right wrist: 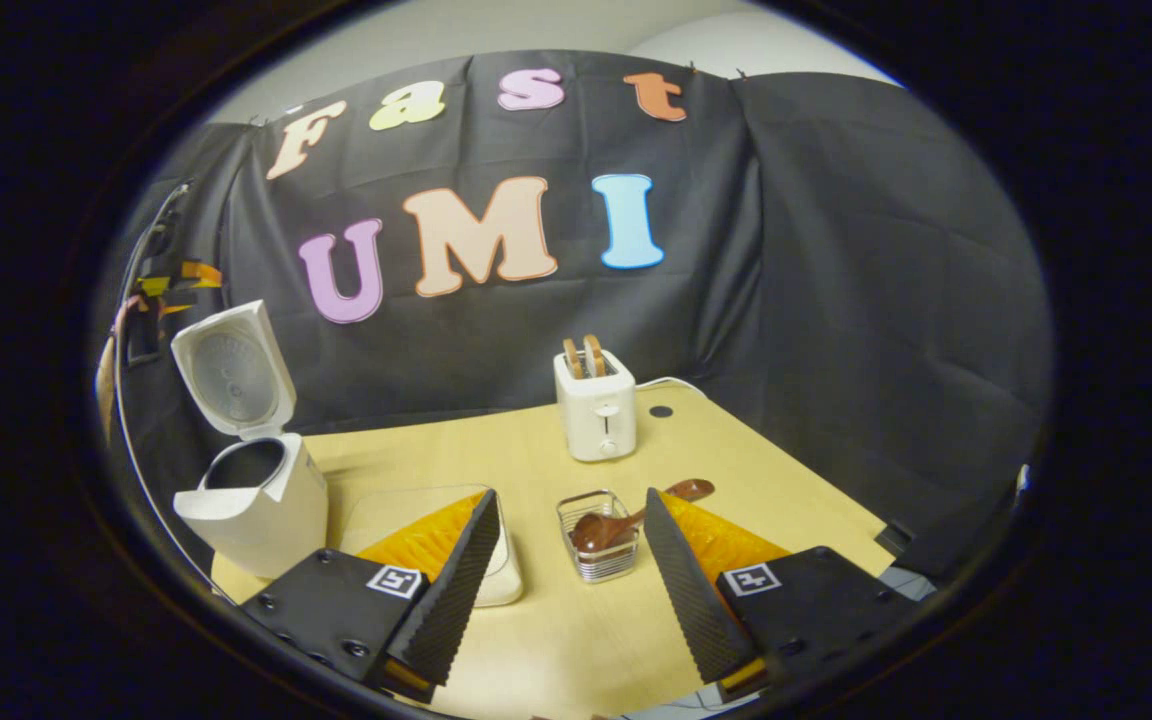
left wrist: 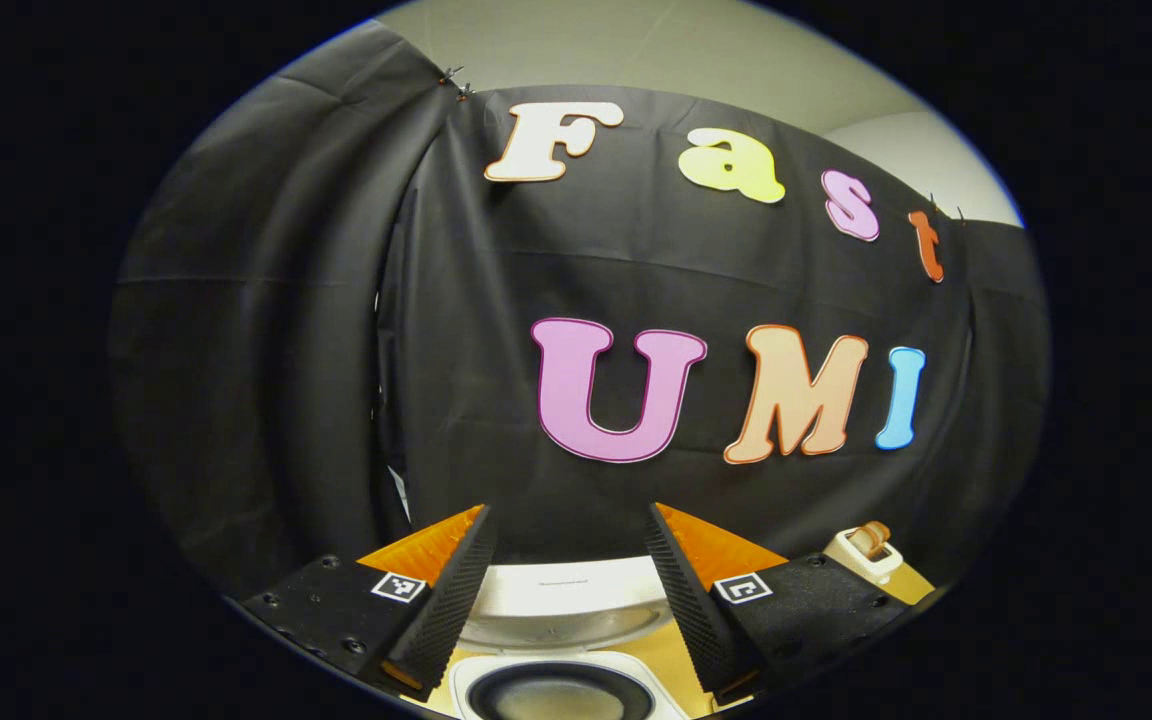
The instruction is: Close the left gripper, press the button to open the rice cooker; take a wooden spoon from the chopstick holder with the right hand, scoop a spoonful of rice and pour it into the rice cooker, then put the wooden spoon back into the chopstick holder.
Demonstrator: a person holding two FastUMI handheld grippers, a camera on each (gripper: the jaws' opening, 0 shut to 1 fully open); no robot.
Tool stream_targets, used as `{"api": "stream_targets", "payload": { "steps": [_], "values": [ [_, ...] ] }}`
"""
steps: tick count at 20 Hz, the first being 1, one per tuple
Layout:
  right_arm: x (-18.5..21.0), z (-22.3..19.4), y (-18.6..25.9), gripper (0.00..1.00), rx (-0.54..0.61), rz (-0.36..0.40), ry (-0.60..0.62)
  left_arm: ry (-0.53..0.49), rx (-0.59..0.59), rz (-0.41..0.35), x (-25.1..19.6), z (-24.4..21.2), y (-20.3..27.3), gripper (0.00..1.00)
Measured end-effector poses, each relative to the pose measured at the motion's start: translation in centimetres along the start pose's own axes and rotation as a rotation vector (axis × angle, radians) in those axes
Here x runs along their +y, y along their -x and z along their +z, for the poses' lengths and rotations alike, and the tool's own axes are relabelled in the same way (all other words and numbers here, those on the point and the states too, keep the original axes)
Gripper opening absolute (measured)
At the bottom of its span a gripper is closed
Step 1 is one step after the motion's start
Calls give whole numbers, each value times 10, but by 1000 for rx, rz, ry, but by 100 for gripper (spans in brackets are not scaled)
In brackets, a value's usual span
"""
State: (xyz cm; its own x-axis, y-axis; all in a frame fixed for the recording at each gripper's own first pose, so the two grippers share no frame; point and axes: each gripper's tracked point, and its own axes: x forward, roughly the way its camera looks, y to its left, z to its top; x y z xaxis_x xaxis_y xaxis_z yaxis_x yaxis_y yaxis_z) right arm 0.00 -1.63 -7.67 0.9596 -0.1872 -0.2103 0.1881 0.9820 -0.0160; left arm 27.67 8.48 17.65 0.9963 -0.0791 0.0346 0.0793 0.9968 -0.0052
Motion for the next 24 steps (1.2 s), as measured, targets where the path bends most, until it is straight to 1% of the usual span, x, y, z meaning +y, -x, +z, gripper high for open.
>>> {"api": "stream_targets", "payload": {
  "steps": [2, 5, 6, 8, 11, 12, 14, 15, 16, 20, 24],
  "values": [
    [7, 12, 4, 91, -10, 24, -1, -19, 32, 9, 1, -10, -15, 88],
    [12, 34, 12, 92, -40, 46, 13, -21, 82, 25, 4, -25, -31, 89],
    [12, 41, 13, 94, -52, 48, 22, -26, 92, 32, 5, -27, -36, 89],
    [12, 53, 15, 93, -68, 49, 34, -37, 113, 42, 9, -33, -47, 89],
    [12, 63, 18, 93, -88, 48, 50, -33, 159, 53, 12, -44, -51, 88],
    [11, 66, 18, 93, -89, 46, 51, -39, 166, 58, 13, -44, -53, 88],
    [13, 69, 21, 93, -92, 50, 43, -20, 160, 54, 10, -43, -56, 89],
    [13, 72, 22, 92, -95, 54, 37, -29, 164, 54, 11, -45, -52, 85],
    [12, 74, 23, 92, -100, 56, 34, -32, 157, 54, 10, -45, -48, 89],
    [5, 83, 29, 92, -122, 59, 47, -36, 139, 55, 3, -50, -24, 90],
    [-5, 88, 32, 91, -128, 68, 25, -32, 142, 56, -7, -68, 16, 90]
  ]
}}
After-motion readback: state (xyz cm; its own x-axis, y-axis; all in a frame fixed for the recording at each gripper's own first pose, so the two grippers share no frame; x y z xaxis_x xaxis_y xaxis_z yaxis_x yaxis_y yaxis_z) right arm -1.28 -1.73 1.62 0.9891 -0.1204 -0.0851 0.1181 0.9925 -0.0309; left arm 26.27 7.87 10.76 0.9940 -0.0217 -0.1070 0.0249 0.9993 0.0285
